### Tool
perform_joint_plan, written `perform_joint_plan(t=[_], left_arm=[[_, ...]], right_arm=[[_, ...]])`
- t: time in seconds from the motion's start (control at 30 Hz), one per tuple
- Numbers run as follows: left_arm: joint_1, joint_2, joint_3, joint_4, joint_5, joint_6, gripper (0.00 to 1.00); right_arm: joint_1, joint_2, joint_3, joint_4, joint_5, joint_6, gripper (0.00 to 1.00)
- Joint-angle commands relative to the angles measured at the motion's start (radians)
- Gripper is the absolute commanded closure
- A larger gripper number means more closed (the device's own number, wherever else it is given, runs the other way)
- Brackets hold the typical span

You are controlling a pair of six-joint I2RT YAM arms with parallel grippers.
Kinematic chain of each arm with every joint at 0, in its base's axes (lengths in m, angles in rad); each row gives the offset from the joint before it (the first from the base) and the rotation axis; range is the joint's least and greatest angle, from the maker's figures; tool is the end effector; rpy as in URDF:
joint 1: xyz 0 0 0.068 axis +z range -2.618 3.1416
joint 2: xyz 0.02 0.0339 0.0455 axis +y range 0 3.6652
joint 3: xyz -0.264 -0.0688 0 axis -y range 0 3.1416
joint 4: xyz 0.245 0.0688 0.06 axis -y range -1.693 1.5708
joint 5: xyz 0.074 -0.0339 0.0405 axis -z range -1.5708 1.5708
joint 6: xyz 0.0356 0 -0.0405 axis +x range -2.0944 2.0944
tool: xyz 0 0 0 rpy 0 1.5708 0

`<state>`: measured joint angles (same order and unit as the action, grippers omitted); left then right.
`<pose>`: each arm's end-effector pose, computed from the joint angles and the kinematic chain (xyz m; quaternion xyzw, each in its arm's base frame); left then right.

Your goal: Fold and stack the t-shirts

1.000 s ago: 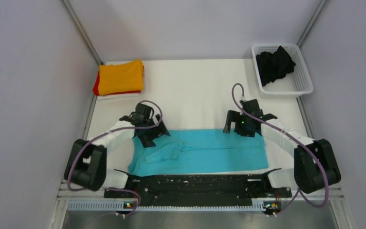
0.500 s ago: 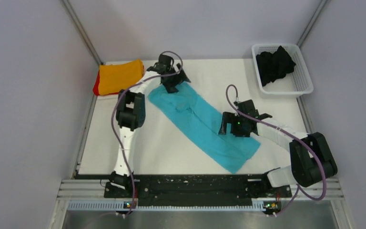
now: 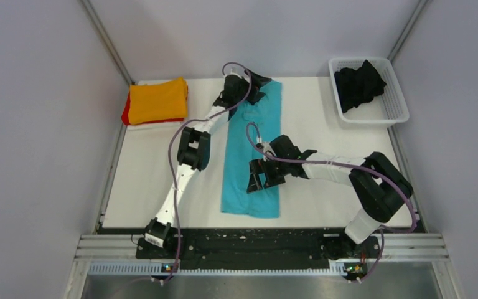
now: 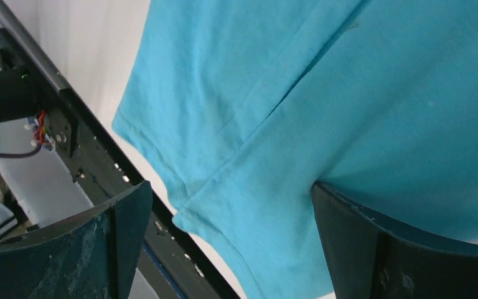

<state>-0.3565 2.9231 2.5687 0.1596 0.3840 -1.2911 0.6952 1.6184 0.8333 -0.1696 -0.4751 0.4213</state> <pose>0.5888 -0.2335 0.1213 -0.2334 0.7316 -0.5575 0.3153 0.2271 0.2106 0.1602 -0.1971 0.9078 0.3463 0.1312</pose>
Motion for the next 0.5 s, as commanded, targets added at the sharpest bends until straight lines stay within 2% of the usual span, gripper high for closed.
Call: perform_joint_plan(t=[0.0, 0.2, 0.33, 0.47], left_arm=[[-0.038, 0.073, -0.008, 0.05, -0.096, -0.061, 0.01], [-0.028, 0.014, -0.015, -0.054, -0.187, 0.035, 0.01], [-0.004, -0.108, -0.081, -0.183, -0.285, 0.136, 0.01], [0.033, -0.227, -0.106, -0.277, -0.319, 0.235, 0.01]], right_arm=[[0.051, 0.066, -0.001, -0.026, -0.069, 0.007, 0.01], [0.05, -0.016, -0.038, -0.046, 0.019, 0.038, 0.01], [0.05, -0.124, -0.059, -0.071, 0.034, 0.047, 0.01], [0.051, -0.274, -0.068, -0.103, 0.125, 0.043, 0.01]])
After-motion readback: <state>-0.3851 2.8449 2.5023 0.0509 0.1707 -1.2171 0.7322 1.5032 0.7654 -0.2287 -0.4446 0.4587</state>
